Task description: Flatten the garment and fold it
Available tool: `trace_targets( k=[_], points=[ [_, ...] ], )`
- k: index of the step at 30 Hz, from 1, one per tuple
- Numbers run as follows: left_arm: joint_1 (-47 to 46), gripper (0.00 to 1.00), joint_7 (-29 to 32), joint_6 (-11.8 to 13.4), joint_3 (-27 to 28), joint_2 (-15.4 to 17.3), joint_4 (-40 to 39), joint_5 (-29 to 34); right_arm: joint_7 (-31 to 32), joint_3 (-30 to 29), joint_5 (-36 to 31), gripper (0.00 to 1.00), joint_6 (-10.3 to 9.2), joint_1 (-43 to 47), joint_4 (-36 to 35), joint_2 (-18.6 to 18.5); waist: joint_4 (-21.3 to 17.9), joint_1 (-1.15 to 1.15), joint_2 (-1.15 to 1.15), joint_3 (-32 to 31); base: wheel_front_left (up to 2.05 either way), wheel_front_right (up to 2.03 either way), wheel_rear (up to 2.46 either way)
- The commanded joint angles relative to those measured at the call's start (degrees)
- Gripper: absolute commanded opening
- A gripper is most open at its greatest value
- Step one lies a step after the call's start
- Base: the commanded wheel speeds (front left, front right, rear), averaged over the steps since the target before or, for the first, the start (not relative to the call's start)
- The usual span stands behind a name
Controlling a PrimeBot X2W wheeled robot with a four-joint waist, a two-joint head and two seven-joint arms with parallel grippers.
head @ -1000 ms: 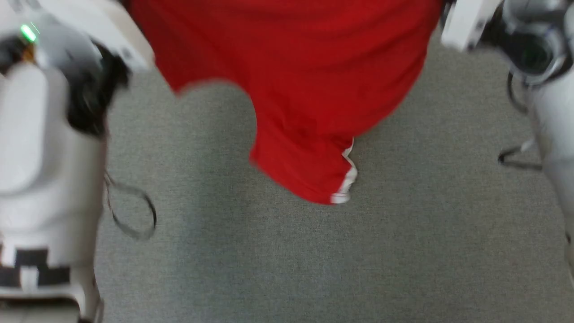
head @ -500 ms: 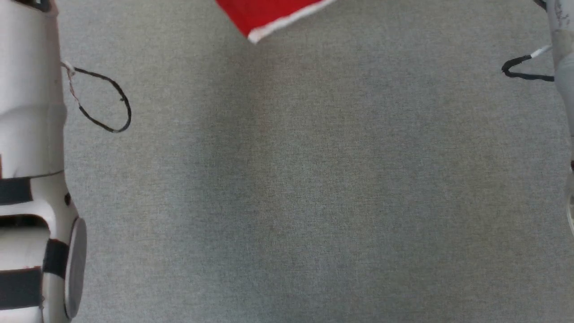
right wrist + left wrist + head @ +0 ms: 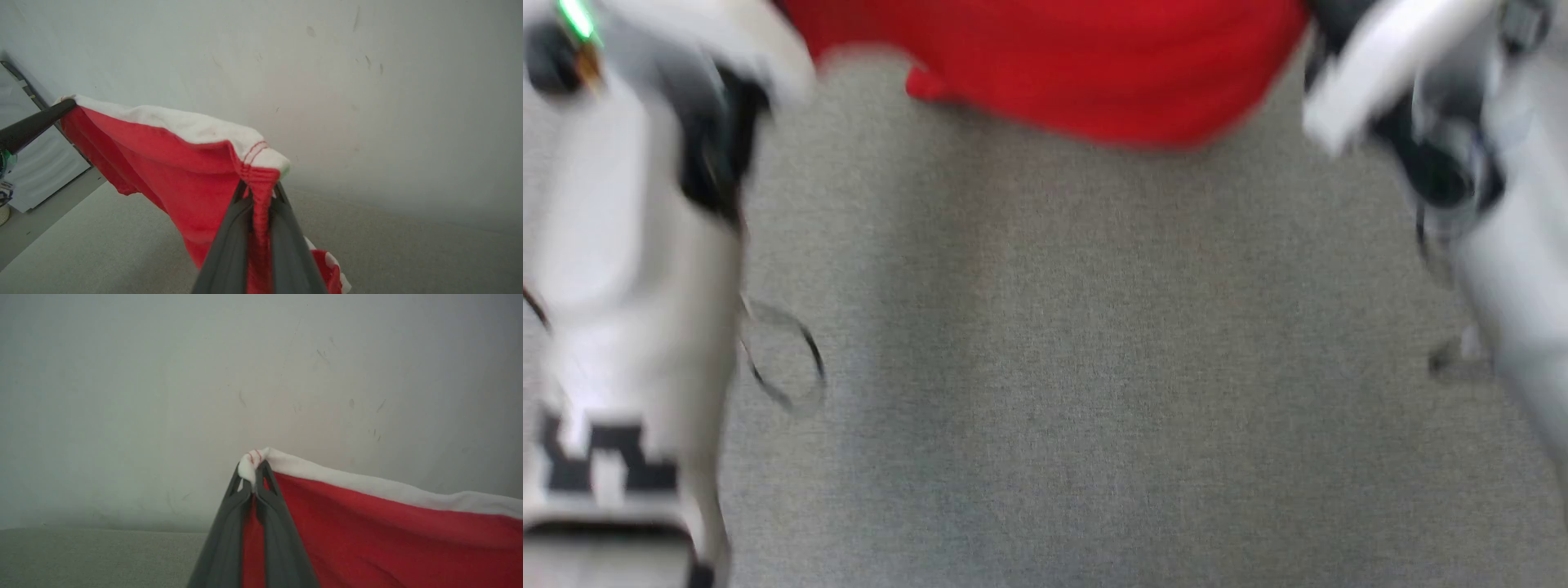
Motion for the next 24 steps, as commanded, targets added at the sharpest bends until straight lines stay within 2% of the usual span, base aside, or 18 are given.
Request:
trace_targets(
  k=[1,4,8,14,17,24],
  points=[
    [5.3,0.0,0.1,-0.2,-0.3,-0.2,-1.8,-0.7,-0.6,0.9,2.4,0.0,-0.05,4.9,-2.7,-1.7,0.4,0.0,0.0,-3.0,0.0,0.0,0.0],
    [15.2,0.0,1.1,0.5,-0.5,-0.6,-6.0,-1.9,-1.5,2.3,5.0,0.0,-0.05,13.6,-8.0,-5.1,0.6,0.0,0.0,-5.9,0.0,0.0,0.0],
    [29.3,0.0,3.5,2.8,-0.5,-0.8,-12.9,-3.6,-2.7,3.2,7.3,0.0,-0.05,25.2,-14.2,-8.5,0.7,0.0,0.0,-9.8,0.0,0.0,0.0],
    [47.9,0.0,10.7,7.9,-1.6,-0.4,-21.1,-5.0,-3.0,3.2,6.0,0.0,-0.05,42.1,-20.6,-12.2,2.1,0.0,0.0,-14.1,0.0,0.0,0.0],
    [55.5,0.0,14.2,10.7,-1.9,0.3,-23.9,-5.2,-0.8,4.3,3.4,0.0,-0.05,49.2,-22.4,-13.3,2.4,0.0,0.0,-15.6,0.0,0.0,0.0],
    [68.8,0.0,19.0,15.5,-1.7,1.0,-28.7,-6.6,7.8,4.2,-1.1,0.0,-0.05,60.7,-23.6,-14.1,2.1,0.0,0.0,-18.3,0.0,0.0,0.0]
  ],
)
